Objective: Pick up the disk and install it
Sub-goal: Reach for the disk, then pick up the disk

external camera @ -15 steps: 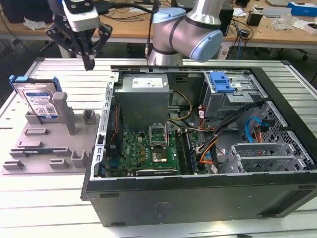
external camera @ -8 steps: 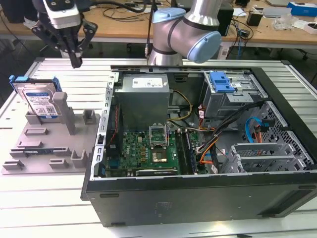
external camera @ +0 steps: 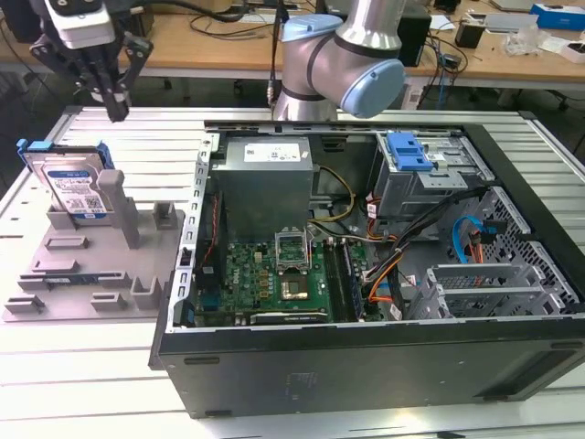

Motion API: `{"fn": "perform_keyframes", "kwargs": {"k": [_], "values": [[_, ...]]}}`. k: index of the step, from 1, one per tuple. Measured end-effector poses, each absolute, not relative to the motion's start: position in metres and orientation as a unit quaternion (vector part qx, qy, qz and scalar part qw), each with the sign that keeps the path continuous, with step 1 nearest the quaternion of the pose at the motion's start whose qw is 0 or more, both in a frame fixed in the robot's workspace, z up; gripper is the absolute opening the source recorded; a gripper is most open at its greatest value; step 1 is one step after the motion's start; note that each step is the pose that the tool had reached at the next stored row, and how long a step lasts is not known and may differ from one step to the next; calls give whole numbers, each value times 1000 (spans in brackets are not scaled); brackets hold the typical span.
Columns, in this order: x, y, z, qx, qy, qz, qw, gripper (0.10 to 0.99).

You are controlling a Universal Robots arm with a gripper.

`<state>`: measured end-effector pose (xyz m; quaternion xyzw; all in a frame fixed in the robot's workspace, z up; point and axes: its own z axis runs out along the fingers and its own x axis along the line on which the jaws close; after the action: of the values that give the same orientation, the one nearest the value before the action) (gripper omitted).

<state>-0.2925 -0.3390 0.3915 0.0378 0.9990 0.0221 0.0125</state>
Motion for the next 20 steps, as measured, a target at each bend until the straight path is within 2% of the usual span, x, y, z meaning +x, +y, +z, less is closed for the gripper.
{"fn": "perform_keyframes", "kwargs": {"k": [12, 20], "values": [[-352, -324, 390, 38, 999, 22, 13, 106], [-354, -323, 390, 38, 999, 22, 12, 106]]}}
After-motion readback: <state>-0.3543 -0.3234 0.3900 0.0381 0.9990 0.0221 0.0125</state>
